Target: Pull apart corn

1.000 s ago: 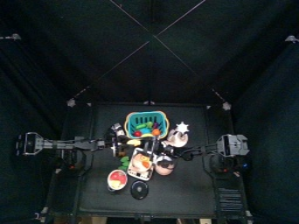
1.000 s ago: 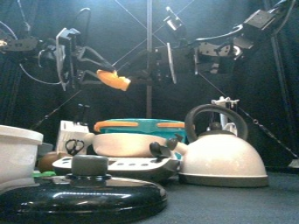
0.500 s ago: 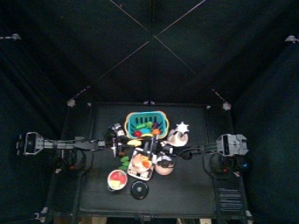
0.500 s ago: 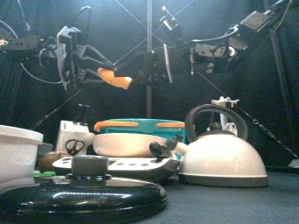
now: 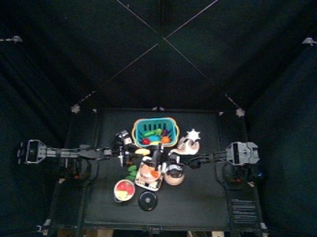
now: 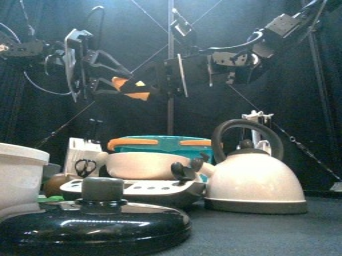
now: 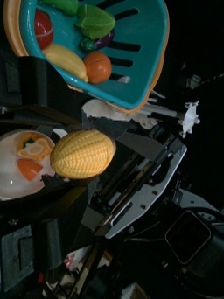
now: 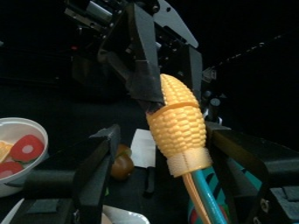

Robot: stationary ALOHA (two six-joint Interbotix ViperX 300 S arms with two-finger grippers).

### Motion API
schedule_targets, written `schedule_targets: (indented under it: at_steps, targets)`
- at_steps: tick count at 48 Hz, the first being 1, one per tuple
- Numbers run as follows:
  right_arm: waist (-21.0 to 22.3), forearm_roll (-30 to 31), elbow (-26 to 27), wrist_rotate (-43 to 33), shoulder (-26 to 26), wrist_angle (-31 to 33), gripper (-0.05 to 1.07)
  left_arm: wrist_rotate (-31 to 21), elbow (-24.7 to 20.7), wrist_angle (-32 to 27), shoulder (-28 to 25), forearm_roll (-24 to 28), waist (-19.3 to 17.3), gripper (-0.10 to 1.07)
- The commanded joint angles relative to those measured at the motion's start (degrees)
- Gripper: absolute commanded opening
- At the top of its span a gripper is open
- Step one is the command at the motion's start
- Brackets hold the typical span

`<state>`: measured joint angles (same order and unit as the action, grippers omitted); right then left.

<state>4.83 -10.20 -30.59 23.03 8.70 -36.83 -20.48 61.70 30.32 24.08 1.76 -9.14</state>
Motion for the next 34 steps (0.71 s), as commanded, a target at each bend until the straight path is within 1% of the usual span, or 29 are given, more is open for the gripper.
schedule_targets:
  at_steps: [1, 9, 17, 28, 34]
  targets:
    - [0.3, 0.0, 1.3, -0.1, -1.2, -0.1, 0.99, 0.0, -1.8, 0.3, -0.4, 0.2, 0.1, 0.59]
    - [0.4, 0.0, 1.2, -0.1, -1.3, 0.7, 0.97, 0.1, -1.8, 0.2, -0.6, 0.2, 0.1, 0.59]
    - [0.7, -0.1, 1.2, -0.1, -1.3, 2.0, 0.87, 0.1, -1.6, 0.2, -0.6, 0.2, 0.1, 0.59]
    - [0.7, 0.1, 1.1, -0.1, -2.0, 3.4, 0.70, 0.1, -1.3, 0.2, -0.5, 0.2, 0.1, 0.59]
    - [0.7, 0.4, 1.1, -0.1, -2.2, 4.5, 0.64, 0.1, -1.0, 0.1, -0.5, 0.1, -0.2, 0.59]
